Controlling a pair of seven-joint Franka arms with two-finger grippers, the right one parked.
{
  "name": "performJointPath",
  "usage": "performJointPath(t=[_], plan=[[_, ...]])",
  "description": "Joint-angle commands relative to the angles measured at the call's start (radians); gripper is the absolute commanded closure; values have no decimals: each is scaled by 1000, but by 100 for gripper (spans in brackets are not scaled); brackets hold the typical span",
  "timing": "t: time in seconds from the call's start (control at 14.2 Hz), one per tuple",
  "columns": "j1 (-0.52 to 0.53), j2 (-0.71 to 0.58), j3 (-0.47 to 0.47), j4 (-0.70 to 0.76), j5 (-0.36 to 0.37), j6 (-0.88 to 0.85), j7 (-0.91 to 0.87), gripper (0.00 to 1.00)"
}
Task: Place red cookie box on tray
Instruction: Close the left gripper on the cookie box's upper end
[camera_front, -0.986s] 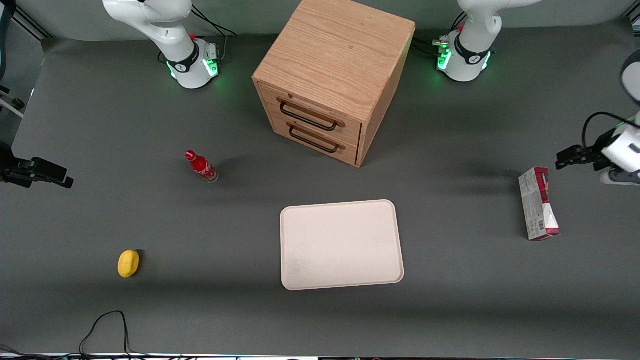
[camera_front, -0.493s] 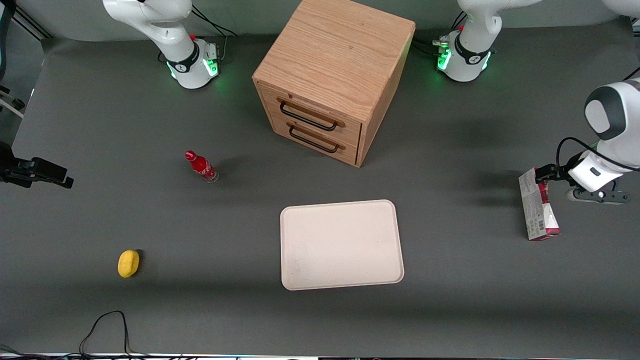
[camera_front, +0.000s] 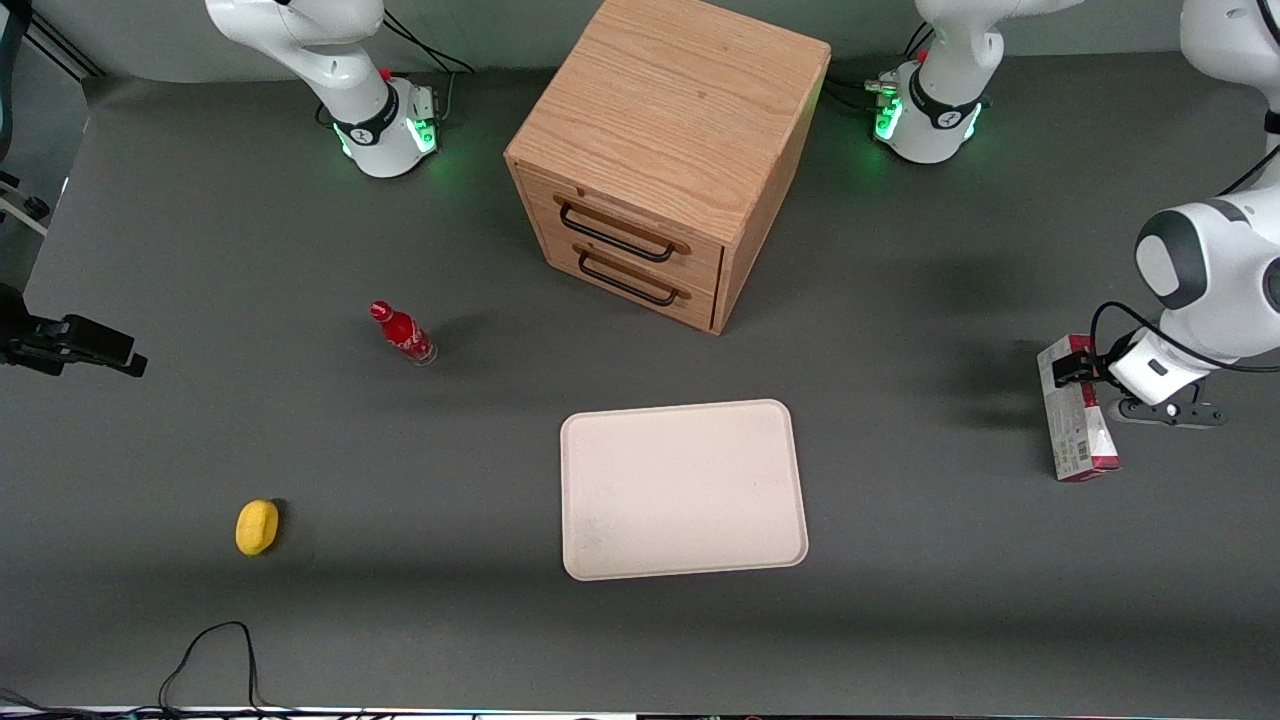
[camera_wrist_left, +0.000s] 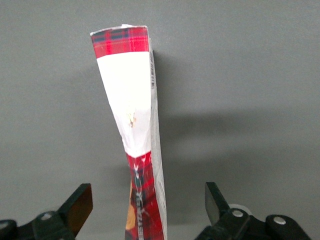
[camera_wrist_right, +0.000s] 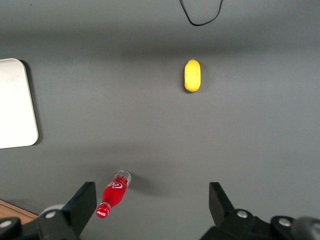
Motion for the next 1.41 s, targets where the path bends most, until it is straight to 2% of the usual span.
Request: performJointPath(t=[0.0,0.21,0.28,0.35,0.56,0.99,1.13,1.34], plan=[[-1,15,1,5,0,22,16,0],[-12,40,1,35,-3,17,16,2],[-9,40,1,35,-3,17,16,9],[-9,40,1,35,-3,16,16,28],[-4,40,1,35,-3,10,18,100],[-9,22,1,82,-3,-47,18,100],[-9,2,2,174,-3,-184,16,100],[-9,-14,1,400,-3,-485,3,100]])
